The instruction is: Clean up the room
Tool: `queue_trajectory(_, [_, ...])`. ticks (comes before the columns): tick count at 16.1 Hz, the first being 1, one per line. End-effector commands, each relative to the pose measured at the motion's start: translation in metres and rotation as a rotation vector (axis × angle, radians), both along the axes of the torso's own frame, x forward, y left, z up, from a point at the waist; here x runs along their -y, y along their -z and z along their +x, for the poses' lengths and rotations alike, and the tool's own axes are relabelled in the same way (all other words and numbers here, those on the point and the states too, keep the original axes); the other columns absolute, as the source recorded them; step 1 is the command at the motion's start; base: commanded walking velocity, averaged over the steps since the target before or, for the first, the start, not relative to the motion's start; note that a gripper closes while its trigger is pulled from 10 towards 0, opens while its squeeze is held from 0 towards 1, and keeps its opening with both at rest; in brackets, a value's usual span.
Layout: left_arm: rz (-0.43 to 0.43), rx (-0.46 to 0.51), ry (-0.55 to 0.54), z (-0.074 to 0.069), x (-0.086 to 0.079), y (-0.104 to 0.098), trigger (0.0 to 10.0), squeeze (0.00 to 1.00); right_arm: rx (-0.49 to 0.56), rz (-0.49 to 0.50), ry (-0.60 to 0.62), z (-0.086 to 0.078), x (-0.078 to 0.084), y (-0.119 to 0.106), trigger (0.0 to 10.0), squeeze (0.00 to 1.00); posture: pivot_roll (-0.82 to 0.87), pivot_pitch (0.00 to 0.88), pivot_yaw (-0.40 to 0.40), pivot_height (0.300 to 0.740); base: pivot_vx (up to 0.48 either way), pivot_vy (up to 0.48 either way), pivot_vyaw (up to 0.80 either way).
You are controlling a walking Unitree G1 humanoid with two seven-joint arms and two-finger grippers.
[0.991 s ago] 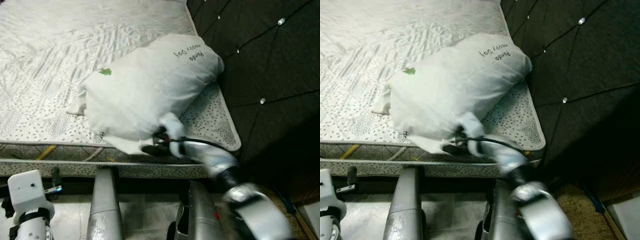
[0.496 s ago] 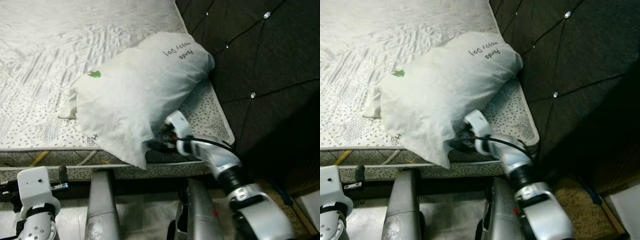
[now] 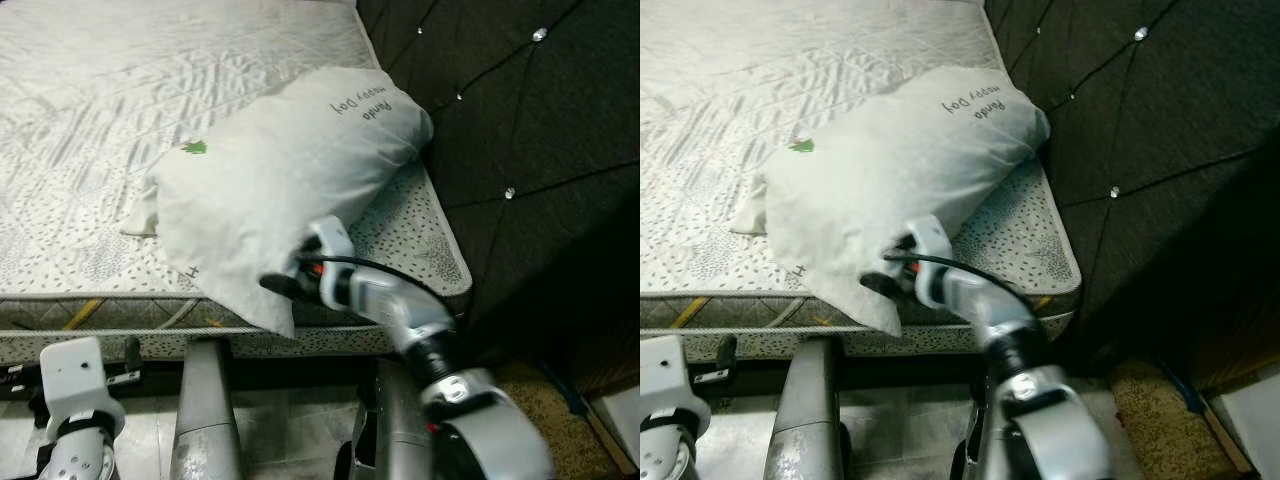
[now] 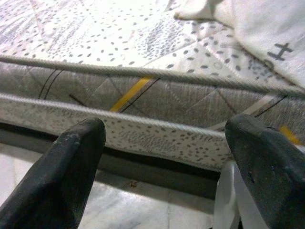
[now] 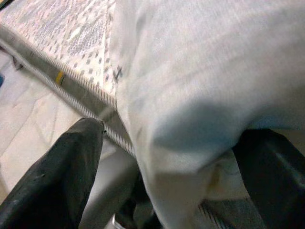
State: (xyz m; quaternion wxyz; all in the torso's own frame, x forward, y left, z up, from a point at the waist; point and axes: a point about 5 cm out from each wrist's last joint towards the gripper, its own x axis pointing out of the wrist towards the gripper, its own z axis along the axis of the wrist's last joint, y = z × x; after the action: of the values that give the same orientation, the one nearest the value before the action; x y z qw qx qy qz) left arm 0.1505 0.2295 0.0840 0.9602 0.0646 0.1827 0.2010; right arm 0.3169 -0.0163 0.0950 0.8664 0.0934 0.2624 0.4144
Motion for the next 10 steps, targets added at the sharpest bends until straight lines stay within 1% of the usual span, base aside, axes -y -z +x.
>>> queue_trajectory(1, [-0.008,-0.023,0.008,-0.002,0.001,0.003,10.0,0.0,0.028,-0.007,0.046,0.004,-0.006,-0.008,10.0,0.0,0.17,0.022,-0.089,0.536,0.0,0.0,0.0])
queue_trajectory(3, [0.0,-0.023,0.001,-0.005,0.001,0.0,10.0,0.0,0.052,-0.028,0.092,0.005,-0.024,-0.01,10.0,0.0,0.2,0.044,-0.102,0.536,0.0,0.0,0.0])
queue_trajectory(6, [-0.002,-0.04,-0.023,-0.017,0.002,0.0,10.0,0.0,0.046,-0.03,0.195,0.01,-0.038,-0.012,10.0,0.0,0.22,0.068,-0.113,0.536,0.0,0.0,0.0])
queue_trajectory(7, [-0.003,-0.047,-0.027,-0.02,0.003,0.001,10.0,0.0,0.027,-0.011,0.234,0.011,-0.041,-0.013,6.7,0.0,0.22,0.075,-0.115,0.536,0.0,0.0,0.0])
queue_trajectory(8, [-0.004,-0.049,-0.03,-0.021,0.003,0.0,10.0,0.0,0.014,0.003,0.281,0.013,-0.042,-0.014,0.0,0.0,0.23,0.079,-0.117,0.536,0.0,0.0,0.0])
queue_trajectory(10, [-0.003,-0.05,-0.034,-0.022,0.002,0.0,10.0,0.0,-0.016,0.034,0.374,0.017,-0.043,-0.017,0.0,0.0,0.23,0.08,-0.119,0.536,0.0,0.0,0.0])
